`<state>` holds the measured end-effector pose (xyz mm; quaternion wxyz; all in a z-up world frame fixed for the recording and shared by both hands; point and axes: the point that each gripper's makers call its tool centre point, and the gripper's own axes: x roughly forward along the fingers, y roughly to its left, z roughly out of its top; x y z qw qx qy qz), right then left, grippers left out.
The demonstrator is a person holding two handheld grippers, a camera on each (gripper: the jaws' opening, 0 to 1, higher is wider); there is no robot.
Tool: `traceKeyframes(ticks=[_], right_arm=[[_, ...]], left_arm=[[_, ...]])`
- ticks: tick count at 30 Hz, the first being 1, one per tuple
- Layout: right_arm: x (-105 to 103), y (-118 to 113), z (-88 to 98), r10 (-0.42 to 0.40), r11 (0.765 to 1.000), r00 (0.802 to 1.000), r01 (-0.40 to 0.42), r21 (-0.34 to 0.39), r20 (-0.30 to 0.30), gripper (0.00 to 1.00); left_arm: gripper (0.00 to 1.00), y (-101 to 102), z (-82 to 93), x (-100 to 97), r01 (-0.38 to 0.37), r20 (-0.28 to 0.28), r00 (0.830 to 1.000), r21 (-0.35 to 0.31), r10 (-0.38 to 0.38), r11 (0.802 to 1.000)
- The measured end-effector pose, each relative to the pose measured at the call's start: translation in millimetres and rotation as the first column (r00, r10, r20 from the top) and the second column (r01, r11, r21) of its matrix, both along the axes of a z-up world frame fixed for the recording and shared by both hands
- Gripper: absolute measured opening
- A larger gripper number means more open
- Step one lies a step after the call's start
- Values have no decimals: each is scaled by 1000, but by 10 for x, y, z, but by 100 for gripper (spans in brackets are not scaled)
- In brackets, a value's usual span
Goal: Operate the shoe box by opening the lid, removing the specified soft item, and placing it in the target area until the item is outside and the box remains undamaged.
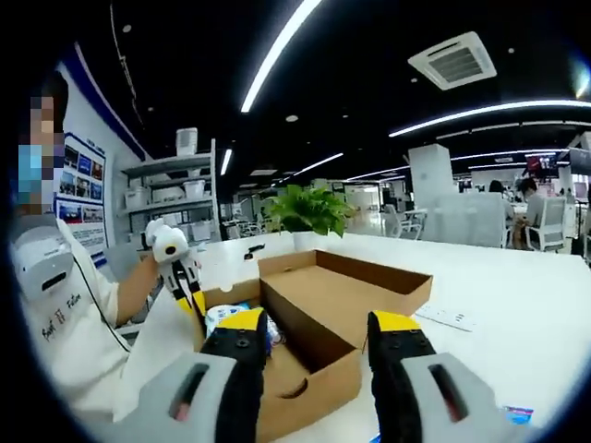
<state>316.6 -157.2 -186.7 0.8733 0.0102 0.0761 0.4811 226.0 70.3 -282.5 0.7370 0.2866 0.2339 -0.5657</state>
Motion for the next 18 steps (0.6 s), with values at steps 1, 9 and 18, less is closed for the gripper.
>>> traceKeyframes(ticks=[1,9,18], right_arm=[[-19,17,-9,0,1000,1000,0,-7,-2,43],[-215,121,195,8,994,1000,-8,112,-1,40],[-472,361,246,50,991,998,-54,124,36,64]], left_arm=[[7,-1,0,-1,2,3,1000,0,-2,1000],[7,-5,2,-6,0,6,1000,-2,0,1000],[8,-6,3,-8,1,13,1000,-4,-1,1000]])
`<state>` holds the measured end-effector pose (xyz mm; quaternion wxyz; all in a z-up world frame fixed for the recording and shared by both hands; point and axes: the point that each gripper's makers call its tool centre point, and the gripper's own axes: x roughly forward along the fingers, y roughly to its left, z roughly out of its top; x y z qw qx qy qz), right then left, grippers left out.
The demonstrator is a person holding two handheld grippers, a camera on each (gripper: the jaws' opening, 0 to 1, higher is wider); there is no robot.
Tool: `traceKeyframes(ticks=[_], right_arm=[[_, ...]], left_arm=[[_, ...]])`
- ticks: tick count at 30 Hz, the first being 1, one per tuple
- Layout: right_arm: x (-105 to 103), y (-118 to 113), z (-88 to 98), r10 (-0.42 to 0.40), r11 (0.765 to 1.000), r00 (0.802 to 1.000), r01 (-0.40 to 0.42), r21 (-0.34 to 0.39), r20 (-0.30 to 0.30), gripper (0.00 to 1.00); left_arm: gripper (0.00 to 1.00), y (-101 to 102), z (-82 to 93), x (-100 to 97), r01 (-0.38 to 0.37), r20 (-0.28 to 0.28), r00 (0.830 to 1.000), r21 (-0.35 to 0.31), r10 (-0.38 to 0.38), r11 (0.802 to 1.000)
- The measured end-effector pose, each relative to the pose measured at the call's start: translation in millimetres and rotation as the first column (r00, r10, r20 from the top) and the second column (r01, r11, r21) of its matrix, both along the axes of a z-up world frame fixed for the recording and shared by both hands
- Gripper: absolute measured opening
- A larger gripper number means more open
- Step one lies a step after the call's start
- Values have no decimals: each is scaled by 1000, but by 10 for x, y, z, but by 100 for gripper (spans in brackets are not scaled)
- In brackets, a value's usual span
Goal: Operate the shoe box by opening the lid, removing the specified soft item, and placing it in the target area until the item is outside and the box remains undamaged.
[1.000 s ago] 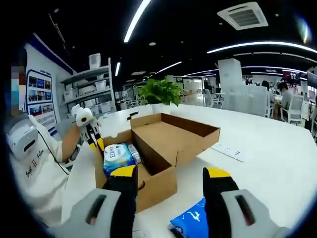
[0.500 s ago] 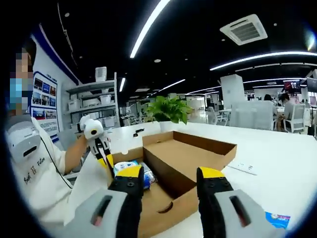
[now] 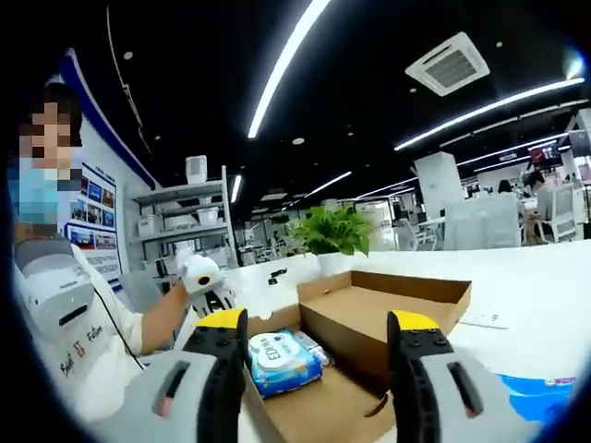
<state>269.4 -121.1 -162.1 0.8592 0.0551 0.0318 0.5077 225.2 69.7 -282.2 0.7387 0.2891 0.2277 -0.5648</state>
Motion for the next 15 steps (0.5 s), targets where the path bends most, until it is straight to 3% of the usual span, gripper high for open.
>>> traceKeyframes(ticks=[2,4,8,9,10,12,15], right_arm=[[-43,52,-32,1,1000,1000,0,-15,29,58],[-31,64,-28,-21,1000,997,22,-19,74,60],[-97,101,3,-48,999,990,47,11,133,36],[-139,134,41,-43,998,988,37,42,148,35],[-266,232,42,25,997,992,-35,74,127,33],[-288,288,-6,17,999,987,-22,34,163,25],[-336,378,-37,23,1000,987,-25,8,161,20]], left_arm=[[8,0,0,0,0,1,1000,-1,0,1000],[8,0,0,1,1,4,1000,-1,-1,1000],[8,-1,0,0,4,11,1000,0,-4,1000],[8,-2,0,0,4,11,1000,0,-4,1000],[8,-2,0,0,4,10,1000,0,-4,1000],[8,-2,1,2,3,9,1000,0,-3,1000],[8,0,3,4,2,12,1000,-1,-2,1000]])
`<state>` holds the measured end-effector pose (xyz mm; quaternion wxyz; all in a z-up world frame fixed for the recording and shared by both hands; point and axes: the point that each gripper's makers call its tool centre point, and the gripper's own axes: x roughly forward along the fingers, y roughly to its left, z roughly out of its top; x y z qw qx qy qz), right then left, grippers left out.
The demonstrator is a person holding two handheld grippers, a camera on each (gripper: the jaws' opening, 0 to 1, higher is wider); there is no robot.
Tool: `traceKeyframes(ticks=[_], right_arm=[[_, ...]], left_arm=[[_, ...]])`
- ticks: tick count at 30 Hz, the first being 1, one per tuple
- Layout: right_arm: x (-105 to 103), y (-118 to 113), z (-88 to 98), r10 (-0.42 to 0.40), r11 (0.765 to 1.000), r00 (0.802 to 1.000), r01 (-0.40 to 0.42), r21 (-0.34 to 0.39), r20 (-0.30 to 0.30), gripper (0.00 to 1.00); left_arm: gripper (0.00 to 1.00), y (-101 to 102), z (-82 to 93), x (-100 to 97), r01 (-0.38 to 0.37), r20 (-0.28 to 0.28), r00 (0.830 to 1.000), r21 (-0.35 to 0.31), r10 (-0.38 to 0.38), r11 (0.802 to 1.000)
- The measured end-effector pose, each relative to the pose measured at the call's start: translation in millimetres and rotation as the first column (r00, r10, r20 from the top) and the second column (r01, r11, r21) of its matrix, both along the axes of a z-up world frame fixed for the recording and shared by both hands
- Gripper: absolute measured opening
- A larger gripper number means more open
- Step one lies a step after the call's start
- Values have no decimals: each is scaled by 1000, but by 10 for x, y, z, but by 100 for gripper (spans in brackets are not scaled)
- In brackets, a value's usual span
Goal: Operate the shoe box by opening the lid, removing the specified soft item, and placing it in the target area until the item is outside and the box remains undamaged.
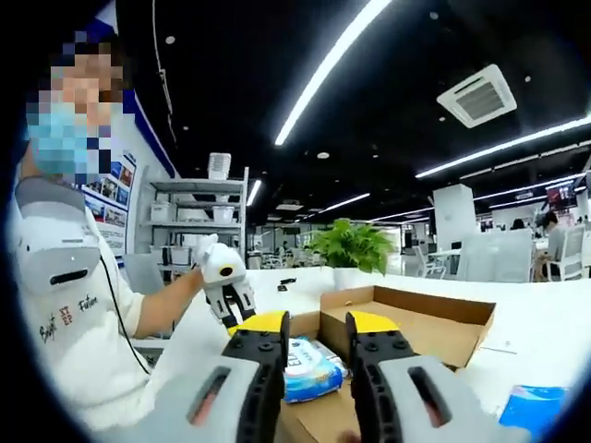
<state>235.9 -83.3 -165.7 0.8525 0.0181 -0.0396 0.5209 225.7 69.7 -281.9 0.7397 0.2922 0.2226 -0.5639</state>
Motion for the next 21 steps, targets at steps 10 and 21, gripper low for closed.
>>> traceKeyframes(ticks=[10,21], right_arm=[[-57,145,9,8,1000,1000,-8,24,5,29],[59,347,-144,41,999,998,-42,-27,-53,41]], left_arm=[[8,5,9,7,-2,10,1000,-11,2,1000],[9,4,28,17,-34,-9,999,-56,33,998]])
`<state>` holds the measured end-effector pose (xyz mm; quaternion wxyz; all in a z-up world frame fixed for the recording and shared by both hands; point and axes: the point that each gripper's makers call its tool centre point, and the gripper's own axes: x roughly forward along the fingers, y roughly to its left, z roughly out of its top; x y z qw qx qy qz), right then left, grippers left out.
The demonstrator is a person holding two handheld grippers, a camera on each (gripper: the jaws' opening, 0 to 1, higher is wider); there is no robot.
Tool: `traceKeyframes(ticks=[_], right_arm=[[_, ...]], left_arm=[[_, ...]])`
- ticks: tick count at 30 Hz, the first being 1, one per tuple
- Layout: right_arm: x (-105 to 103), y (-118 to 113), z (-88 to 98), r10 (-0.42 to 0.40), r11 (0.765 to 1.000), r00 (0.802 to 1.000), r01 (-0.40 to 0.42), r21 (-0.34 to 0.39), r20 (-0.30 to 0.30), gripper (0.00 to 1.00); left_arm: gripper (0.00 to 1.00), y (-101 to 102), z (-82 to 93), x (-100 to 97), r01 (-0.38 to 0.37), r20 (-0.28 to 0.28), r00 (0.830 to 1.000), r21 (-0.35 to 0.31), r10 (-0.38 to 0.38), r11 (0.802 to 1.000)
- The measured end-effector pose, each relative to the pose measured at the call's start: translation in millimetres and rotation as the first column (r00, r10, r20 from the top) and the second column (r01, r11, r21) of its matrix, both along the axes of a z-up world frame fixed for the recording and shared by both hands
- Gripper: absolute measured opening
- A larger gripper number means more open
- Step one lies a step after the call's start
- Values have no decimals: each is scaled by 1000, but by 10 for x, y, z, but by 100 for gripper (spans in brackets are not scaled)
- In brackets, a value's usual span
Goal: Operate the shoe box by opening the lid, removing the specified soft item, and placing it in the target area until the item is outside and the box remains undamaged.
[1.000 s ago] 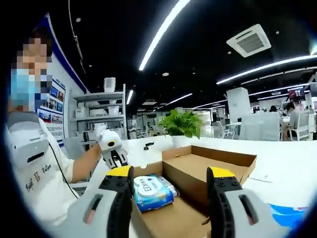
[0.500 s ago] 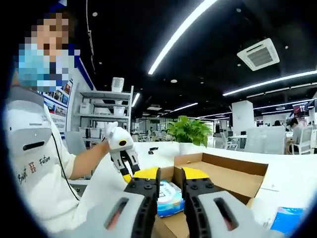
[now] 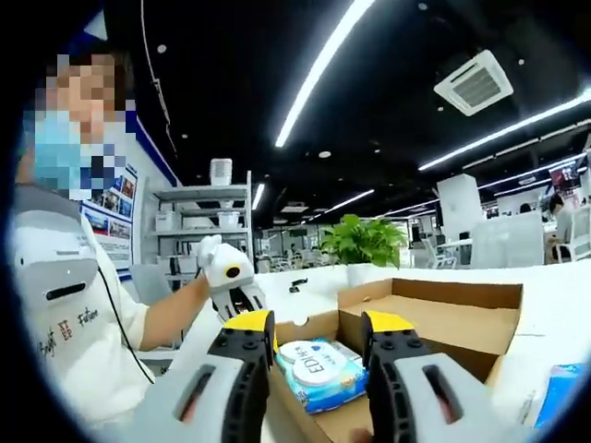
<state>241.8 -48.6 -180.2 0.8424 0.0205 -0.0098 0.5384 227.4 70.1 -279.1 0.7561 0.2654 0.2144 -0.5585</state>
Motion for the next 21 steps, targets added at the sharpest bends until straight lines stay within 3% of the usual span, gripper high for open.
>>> traceKeyframes(ticks=[3,4,5,8,10,14,16,17,21], right_arm=[[23,110,-52,37,996,999,-38,-79,-14,36],[54,135,-127,61,986,997,-69,-152,-52,32],[82,146,-144,68,980,996,-76,-184,-53,33],[146,215,-200,100,956,994,-111,-272,-53,48],[209,253,-237,111,939,992,-124,-321,-58,45],[318,330,-274,133,915,986,-161,-371,-100,45],[351,375,-323,147,892,981,-186,-413,-126,47],[369,426,-364,162,868,979,-201,-455,-123,47],[403,598,-368,171,841,979,-202,-503,-107,47]], left_arm=[[9,2,-1,0,-5,-9,1000,-4,5,1000],[9,2,-3,-5,-3,-2,1000,0,3,1000],[9,3,-5,-8,1,9,1000,7,-1,1000],[9,5,-10,-14,-1,33,999,24,1,1000],[9,10,-3,-7,-13,28,1000,13,12,1000],[9,7,-6,4,-16,2,1000,22,16,1000],[9,9,-13,-1,-14,-8,1000,29,15,999],[8,8,-19,-3,-11,-7,1000,38,12,999],[8,6,-21,-6,-7,-10,1000,40,7,999]])
